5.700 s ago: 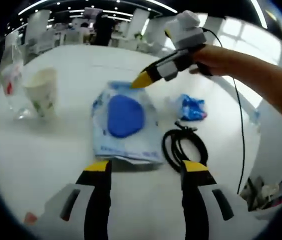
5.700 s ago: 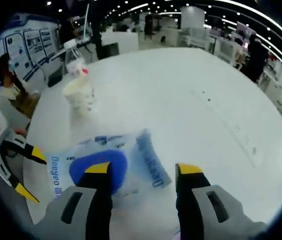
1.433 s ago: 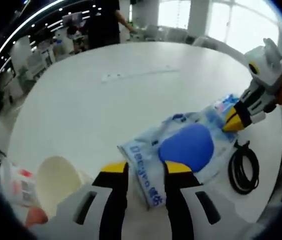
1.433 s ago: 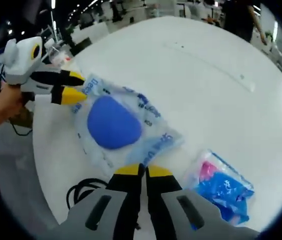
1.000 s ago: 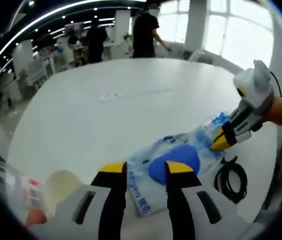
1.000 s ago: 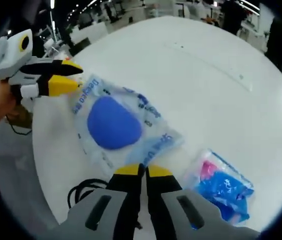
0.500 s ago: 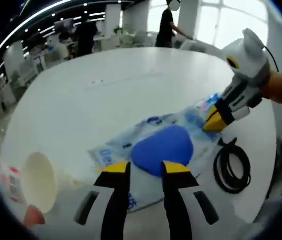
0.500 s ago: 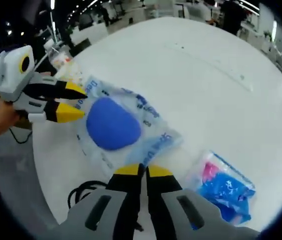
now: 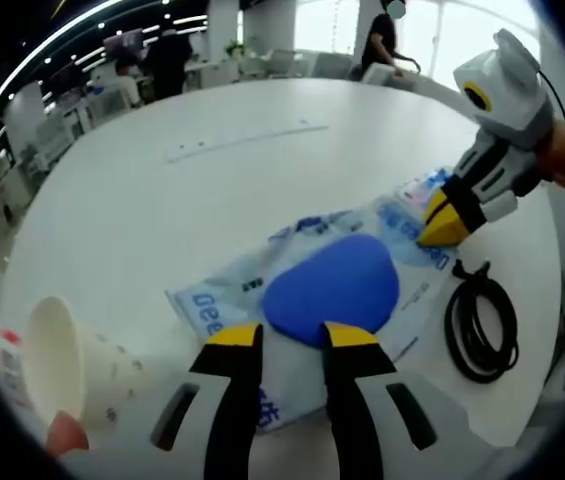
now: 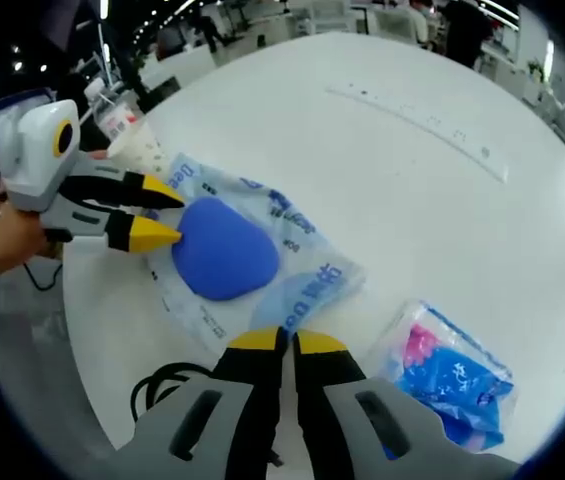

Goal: Arrange the tabletop items into an orderly group along one side of the table until the central work area is clear of visible clutter.

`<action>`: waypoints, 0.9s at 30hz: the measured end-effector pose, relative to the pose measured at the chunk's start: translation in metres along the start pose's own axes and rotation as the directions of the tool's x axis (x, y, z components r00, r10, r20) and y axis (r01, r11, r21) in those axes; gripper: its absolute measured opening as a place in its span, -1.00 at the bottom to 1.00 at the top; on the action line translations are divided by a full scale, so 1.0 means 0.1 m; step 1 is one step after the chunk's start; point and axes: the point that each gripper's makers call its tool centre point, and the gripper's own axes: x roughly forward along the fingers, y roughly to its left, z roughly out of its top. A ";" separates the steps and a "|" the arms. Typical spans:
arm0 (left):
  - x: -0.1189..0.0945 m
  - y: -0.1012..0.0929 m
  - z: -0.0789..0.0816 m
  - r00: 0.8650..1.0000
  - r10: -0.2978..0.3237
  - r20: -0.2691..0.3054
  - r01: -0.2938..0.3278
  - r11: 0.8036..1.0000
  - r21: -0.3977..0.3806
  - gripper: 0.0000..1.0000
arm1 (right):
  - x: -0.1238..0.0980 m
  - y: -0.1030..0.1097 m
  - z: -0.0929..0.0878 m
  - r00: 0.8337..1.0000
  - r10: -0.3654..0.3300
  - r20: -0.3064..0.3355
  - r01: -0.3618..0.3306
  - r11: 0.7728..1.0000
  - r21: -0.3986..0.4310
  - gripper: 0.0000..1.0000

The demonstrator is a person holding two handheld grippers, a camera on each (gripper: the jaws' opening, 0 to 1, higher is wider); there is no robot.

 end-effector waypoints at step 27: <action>-0.27 -0.31 0.26 0.990 -0.062 0.124 0.058 0.998 0.037 -0.41 | -0.31 -0.04 0.10 0.994 -0.055 0.096 0.056 0.998 -0.005 -0.78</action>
